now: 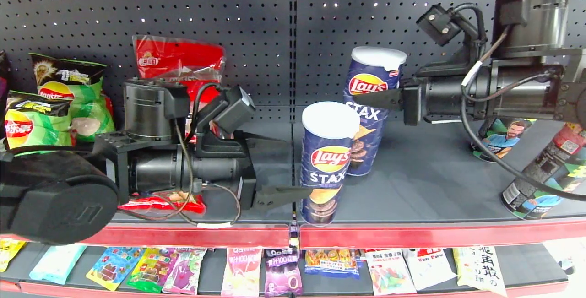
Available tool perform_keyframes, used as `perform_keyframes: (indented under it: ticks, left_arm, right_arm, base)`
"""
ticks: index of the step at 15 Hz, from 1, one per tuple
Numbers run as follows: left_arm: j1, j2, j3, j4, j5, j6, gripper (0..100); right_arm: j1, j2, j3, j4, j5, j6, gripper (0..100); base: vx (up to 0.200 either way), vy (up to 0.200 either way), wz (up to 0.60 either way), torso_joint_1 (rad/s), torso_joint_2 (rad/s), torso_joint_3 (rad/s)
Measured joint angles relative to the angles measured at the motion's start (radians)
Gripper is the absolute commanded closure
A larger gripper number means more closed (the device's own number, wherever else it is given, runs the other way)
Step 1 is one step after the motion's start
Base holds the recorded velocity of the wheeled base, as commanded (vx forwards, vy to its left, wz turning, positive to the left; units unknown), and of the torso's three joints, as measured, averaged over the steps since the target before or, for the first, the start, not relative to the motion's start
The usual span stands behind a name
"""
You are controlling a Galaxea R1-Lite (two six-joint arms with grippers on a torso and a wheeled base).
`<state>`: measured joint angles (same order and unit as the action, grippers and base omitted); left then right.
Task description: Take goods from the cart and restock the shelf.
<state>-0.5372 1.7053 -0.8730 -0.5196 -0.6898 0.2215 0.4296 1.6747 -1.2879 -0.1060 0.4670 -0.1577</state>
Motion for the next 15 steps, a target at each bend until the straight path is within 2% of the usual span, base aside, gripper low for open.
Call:
perform_keyframes:
  ticks: [6,7,9,10,11,13,15]
  left_arm:
    - [0.081,-0.096,0.087,0.0,0.039,-0.009,0]
    - [0.089,-0.11,0.096,0.0,0.049,-0.021,0]
    - [0.095,-0.139,0.11,0.001,0.131,-0.067,0]
    - [0.095,-0.15,0.115,0.0,0.176,-0.08,0]
    - [0.094,-0.161,0.119,0.0,0.194,-0.085,0]
    - [0.093,-0.178,0.126,0.0,0.189,-0.087,0]
    - [0.094,-0.186,0.136,0.0,0.156,-0.085,0]
  right_arm:
    - [0.033,0.113,-0.036,-0.107,0.024,0.002,100]
    - [0.042,0.131,-0.05,-0.11,0.024,0.001,100]
    - [0.05,0.165,-0.078,-0.111,0.024,0.002,100]
    - [0.051,0.182,-0.092,-0.112,0.023,0.001,100]
    - [0.053,0.199,-0.11,-0.113,0.023,0.001,100]
    - [0.053,0.226,-0.138,-0.114,0.023,0.002,100]
    - [0.053,0.243,-0.149,-0.114,0.023,0.001,100]
  base:
    - [0.0,0.0,0.0,0.0,0.0,0.0]
    - [0.0,0.0,0.0,0.0,0.0,0.0]
    - [0.0,0.0,0.0,0.0,0.0,0.0]
    - [0.0,0.0,0.0,0.0,0.0,0.0]
    - [0.0,0.0,0.0,0.0,0.0,0.0]
    - [0.0,0.0,0.0,0.0,0.0,0.0]
    - [0.0,0.0,0.0,0.0,0.0,0.0]
